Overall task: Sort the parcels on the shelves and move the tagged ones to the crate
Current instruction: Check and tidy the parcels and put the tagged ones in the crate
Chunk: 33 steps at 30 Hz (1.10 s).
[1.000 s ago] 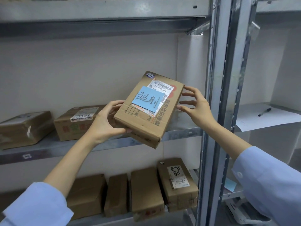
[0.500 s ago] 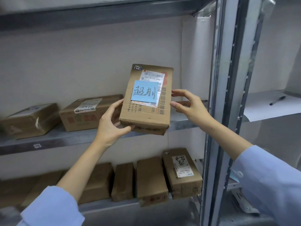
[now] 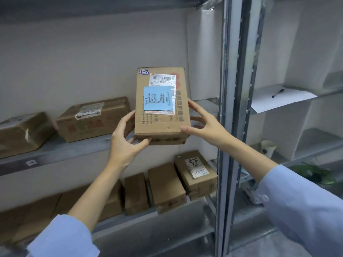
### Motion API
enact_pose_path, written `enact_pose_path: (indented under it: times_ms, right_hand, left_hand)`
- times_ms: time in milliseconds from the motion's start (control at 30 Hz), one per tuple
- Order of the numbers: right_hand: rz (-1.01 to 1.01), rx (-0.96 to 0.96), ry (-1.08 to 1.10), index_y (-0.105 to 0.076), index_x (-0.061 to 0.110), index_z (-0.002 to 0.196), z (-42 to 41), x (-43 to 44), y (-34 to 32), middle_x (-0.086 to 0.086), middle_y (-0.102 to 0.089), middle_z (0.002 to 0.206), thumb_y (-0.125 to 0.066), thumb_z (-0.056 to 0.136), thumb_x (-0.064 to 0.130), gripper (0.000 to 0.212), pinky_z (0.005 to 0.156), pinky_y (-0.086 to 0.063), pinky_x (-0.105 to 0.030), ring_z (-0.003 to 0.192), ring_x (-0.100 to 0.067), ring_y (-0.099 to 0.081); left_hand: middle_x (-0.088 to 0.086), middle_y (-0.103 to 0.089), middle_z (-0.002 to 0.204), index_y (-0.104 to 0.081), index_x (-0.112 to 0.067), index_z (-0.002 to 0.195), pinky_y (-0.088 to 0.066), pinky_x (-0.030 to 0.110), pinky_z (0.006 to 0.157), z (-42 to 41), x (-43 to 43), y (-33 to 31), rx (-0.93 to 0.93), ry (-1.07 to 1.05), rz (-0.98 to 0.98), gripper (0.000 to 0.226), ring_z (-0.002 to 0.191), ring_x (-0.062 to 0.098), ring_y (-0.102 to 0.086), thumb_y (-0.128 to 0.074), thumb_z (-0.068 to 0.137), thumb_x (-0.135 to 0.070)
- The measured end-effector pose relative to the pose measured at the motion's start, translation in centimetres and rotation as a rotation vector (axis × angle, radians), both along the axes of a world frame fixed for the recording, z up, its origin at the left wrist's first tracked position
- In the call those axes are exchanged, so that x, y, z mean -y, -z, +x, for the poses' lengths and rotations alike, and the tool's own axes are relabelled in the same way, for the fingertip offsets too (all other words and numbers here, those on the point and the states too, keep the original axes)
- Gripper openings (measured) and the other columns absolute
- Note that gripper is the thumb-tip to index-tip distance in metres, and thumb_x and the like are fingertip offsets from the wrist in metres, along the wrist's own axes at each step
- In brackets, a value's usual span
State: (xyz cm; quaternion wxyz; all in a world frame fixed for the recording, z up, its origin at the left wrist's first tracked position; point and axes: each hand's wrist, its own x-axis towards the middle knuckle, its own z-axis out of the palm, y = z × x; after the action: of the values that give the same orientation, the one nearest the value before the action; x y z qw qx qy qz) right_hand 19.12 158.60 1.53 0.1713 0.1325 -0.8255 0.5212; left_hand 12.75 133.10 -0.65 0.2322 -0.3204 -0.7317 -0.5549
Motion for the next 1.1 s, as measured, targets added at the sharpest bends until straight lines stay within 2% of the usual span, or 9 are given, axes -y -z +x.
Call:
enact_pose_path:
  times_ms: [167, 300, 433, 600, 700, 733, 833, 933, 1100]
  right_hand:
    - [0.065, -0.025, 0.169, -0.005, 0.032, 0.157, 5.1, 2.0, 1.3, 0.015, -0.026, 0.159, -0.085, 0.068, 0.042, 0.120, 0.118, -0.029, -0.044, 0.141, -0.003, -0.032]
    - [0.090, -0.038, 0.335, -0.004, 0.037, 0.156, 10.2, 1.5, 2.2, 0.021, -0.041, 0.149, -0.090, 0.064, 0.036, 0.126, 0.116, -0.034, -0.040, 0.138, -0.003, -0.039]
    - [0.139, -0.052, 0.518, -0.003, 0.059, 0.144, 16.9, -0.3, 2.2, 0.049, -0.046, 0.121, -0.085, 0.057, 0.052, 0.120, 0.099, -0.037, -0.007, 0.119, 0.017, -0.046]
    - [0.189, -0.055, 0.763, 0.007, 0.043, 0.151, 26.5, -3.9, 2.2, 0.022, -0.040, 0.149, -0.083, 0.056, 0.063, 0.133, 0.103, -0.036, -0.017, 0.129, 0.004, -0.044]
    - [0.208, -0.054, 0.938, 0.004, 0.043, 0.151, 33.8, -6.3, 1.7, 0.032, -0.036, 0.146, -0.078, 0.051, 0.072, 0.133, 0.101, -0.034, -0.007, 0.125, 0.013, -0.042]
    - [0.214, -0.054, 1.002, 0.000, 0.041, 0.152, 36.4, -7.1, 1.6, 0.036, -0.036, 0.144, -0.079, 0.052, 0.071, 0.131, 0.104, -0.036, -0.010, 0.125, 0.014, -0.042]
    - [0.234, -0.021, 1.181, -0.002, 0.030, 0.155, 44.5, -9.3, 1.5, 0.016, -0.040, 0.150, -0.086, 0.058, 0.058, 0.132, 0.111, -0.040, -0.037, 0.133, -0.005, -0.044]
    - [0.238, 0.009, 1.333, -0.003, 0.030, 0.155, 53.0, -11.0, 2.1, 0.008, -0.041, 0.151, -0.088, 0.062, 0.049, 0.127, 0.110, -0.037, -0.033, 0.132, -0.005, -0.041]
    - [0.194, 0.091, 1.546, 0.000, 0.032, 0.155, 68.4, -13.1, 3.6, 0.021, -0.040, 0.144, -0.090, 0.060, 0.045, 0.132, 0.108, -0.039, -0.033, 0.128, -0.002, -0.043]
  left_hand:
    - [-0.010, -0.055, 0.136, -0.046, -0.021, 0.140, -0.046, 0.013, 0.095, 2.9, -0.3, 0.9, 0.002, 0.120, 0.023, 0.079, 0.129, 0.006, -0.050, -0.082, 0.071, -0.004]
    - [-0.025, -0.056, 0.131, -0.046, -0.026, 0.140, -0.046, 0.010, 0.092, 6.2, -2.4, 1.3, 0.042, 0.250, 0.019, 0.079, 0.126, 0.000, -0.051, -0.081, 0.069, -0.018]
    - [-0.020, -0.057, 0.131, -0.048, -0.025, 0.138, -0.047, 0.015, 0.094, 9.7, -6.6, 1.7, 0.049, 0.398, 0.000, 0.079, 0.125, 0.003, -0.052, -0.084, 0.068, -0.017]
    - [-0.008, -0.056, 0.136, -0.047, -0.024, 0.138, -0.044, 0.009, 0.092, 16.4, -14.5, 1.5, 0.041, 0.609, -0.030, 0.078, 0.124, -0.001, -0.051, -0.086, 0.071, -0.015]
    - [-0.012, -0.056, 0.134, -0.048, -0.027, 0.137, -0.048, 0.015, 0.092, 21.9, -19.8, 1.1, 0.056, 0.779, -0.028, 0.076, 0.122, -0.002, -0.052, -0.085, 0.071, -0.019]
    - [-0.014, -0.056, 0.133, -0.048, -0.027, 0.136, -0.048, 0.012, 0.090, 24.0, -21.5, 1.0, 0.053, 0.830, -0.027, 0.075, 0.121, -0.004, -0.052, -0.085, 0.071, -0.021]
    - [-0.015, -0.058, 0.130, -0.049, -0.025, 0.135, -0.051, 0.016, 0.088, 30.9, -26.5, 1.3, 0.087, 0.998, -0.025, 0.073, 0.119, 0.001, -0.056, -0.085, 0.072, -0.018]
    - [-0.012, -0.057, 0.132, -0.048, -0.023, 0.135, -0.052, 0.022, 0.093, 38.7, -31.1, 2.0, 0.114, 1.145, -0.034, 0.072, 0.120, 0.005, -0.057, -0.084, 0.073, -0.012]
    - [-0.008, -0.056, 0.133, -0.048, -0.024, 0.135, -0.051, 0.012, 0.081, 53.7, -36.9, 3.6, 0.182, 1.336, -0.058, 0.073, 0.119, 0.005, -0.057, -0.083, 0.073, -0.011]
